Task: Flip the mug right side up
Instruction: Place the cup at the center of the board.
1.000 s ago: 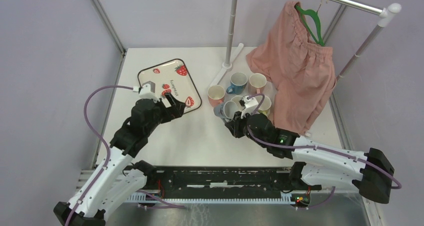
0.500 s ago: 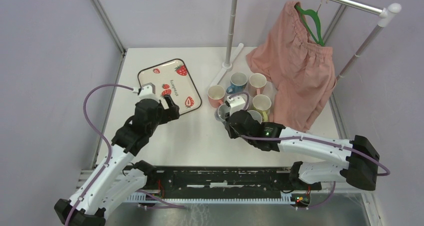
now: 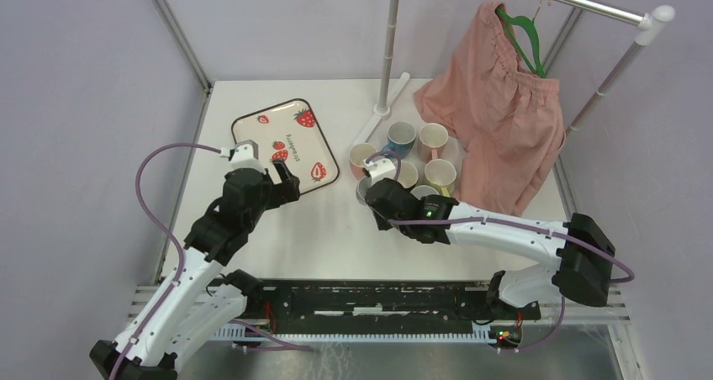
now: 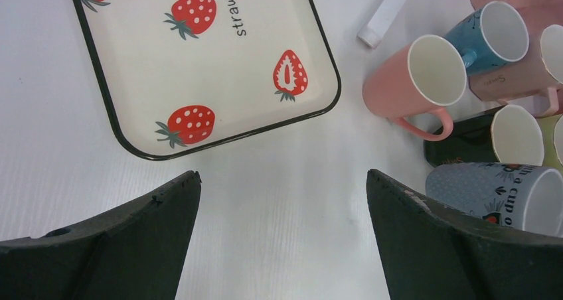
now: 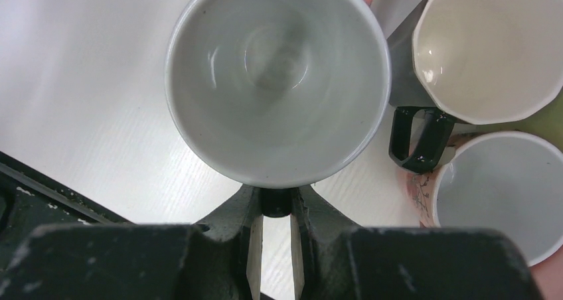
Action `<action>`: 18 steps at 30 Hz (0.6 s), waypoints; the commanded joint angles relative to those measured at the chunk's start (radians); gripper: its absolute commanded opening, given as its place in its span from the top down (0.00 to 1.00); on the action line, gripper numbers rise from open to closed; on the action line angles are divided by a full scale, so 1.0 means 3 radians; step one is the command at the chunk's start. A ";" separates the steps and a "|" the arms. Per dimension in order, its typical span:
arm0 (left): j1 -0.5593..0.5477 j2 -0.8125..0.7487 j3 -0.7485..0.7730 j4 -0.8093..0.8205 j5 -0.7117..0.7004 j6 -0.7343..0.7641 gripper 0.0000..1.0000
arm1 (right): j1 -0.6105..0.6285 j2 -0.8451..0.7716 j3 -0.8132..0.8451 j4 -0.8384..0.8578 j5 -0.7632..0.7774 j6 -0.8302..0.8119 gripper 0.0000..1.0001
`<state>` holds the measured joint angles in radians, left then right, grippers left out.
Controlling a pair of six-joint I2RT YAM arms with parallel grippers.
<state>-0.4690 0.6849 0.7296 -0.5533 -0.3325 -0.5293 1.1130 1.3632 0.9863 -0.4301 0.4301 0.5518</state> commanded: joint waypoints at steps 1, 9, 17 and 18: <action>-0.0011 -0.0018 -0.0038 -0.0001 -0.0015 0.0087 0.00 | 0.0020 0.0092 0.0224 -0.0118 0.0092 -0.0060 1.00; -0.0017 -0.0053 -0.0057 -0.0003 0.0015 0.0068 0.00 | 0.0003 0.0345 0.0451 -0.0339 0.0035 -0.0209 1.00; -0.0022 -0.0045 -0.0055 -0.0003 0.0009 0.0067 0.00 | -0.0078 0.0465 0.0473 -0.0386 -0.0130 -0.0300 1.00; -0.0022 -0.0041 -0.0058 -0.0003 0.0011 0.0067 0.00 | -0.0095 0.0475 0.0471 -0.0380 -0.0148 -0.0313 1.00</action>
<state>-0.4690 0.6762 0.7132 -0.5552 -0.3309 -0.5293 1.1015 1.5021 1.0805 -0.5453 0.3893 0.4847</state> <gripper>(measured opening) 0.997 0.214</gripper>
